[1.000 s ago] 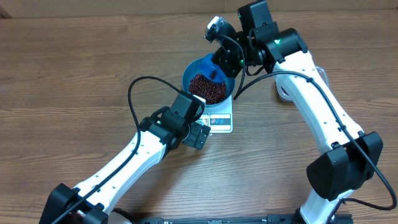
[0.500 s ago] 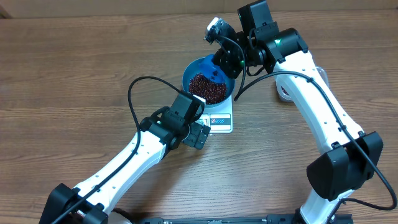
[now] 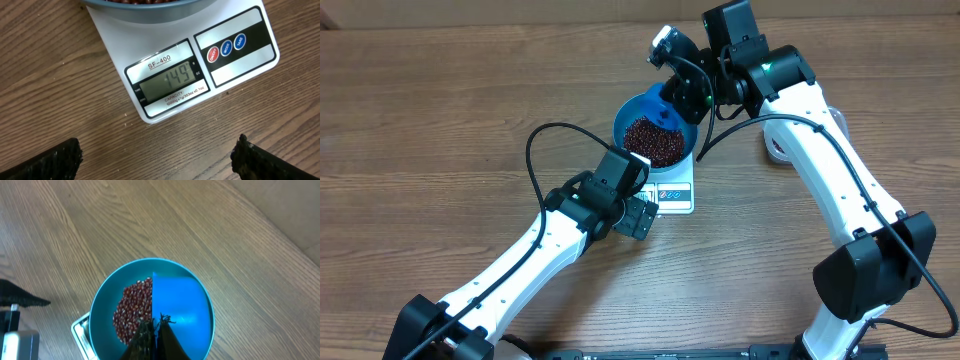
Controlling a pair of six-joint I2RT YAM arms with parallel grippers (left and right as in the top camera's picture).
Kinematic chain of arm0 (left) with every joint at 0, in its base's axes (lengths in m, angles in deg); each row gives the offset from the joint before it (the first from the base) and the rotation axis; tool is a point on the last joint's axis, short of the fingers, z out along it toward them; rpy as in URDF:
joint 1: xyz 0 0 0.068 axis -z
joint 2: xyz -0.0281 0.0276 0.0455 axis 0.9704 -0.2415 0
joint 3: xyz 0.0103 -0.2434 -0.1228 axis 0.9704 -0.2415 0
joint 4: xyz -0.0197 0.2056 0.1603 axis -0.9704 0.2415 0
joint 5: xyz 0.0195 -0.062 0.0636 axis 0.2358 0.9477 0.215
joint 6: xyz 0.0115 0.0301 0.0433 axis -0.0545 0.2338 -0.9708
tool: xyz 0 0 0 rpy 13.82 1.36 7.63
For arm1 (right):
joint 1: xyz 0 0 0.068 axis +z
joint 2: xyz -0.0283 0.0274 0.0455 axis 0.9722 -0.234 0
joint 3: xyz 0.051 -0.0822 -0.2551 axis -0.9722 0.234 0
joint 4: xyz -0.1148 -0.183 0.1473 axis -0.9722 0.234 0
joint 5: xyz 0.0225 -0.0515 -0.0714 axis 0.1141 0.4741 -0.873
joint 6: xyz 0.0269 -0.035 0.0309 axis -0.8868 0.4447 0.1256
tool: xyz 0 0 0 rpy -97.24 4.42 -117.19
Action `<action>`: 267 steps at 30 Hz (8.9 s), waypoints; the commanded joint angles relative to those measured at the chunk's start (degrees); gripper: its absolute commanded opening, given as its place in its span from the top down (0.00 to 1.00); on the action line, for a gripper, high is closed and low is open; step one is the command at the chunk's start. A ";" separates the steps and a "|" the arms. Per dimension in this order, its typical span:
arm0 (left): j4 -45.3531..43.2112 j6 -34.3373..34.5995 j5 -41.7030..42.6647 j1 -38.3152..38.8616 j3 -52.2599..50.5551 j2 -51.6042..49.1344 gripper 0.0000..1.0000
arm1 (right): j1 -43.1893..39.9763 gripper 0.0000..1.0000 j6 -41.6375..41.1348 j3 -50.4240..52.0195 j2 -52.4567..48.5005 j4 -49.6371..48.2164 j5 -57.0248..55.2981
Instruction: Scoop item into bowl and weigh 150g on scale
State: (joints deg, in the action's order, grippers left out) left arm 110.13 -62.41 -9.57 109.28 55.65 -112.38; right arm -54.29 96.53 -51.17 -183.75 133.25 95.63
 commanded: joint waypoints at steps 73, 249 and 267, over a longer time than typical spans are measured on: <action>-0.04 -1.09 -1.64 -0.24 -0.11 0.04 0.01 | -4.85 0.96 -15.76 -8.76 2.97 -1.29 -4.04; -0.24 -1.09 -1.77 -0.24 -0.11 0.04 0.00 | -32.28 0.96 -23.58 -1.90 3.13 14.71 -5.97; -0.22 -1.07 -1.77 -0.24 -0.11 0.04 0.01 | -34.95 0.96 -23.63 5.86 -0.28 7.89 -3.76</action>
State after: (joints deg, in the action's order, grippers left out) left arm 109.92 -62.41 -10.86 109.28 55.65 -112.38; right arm -89.18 73.17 -46.02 -182.81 141.36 90.98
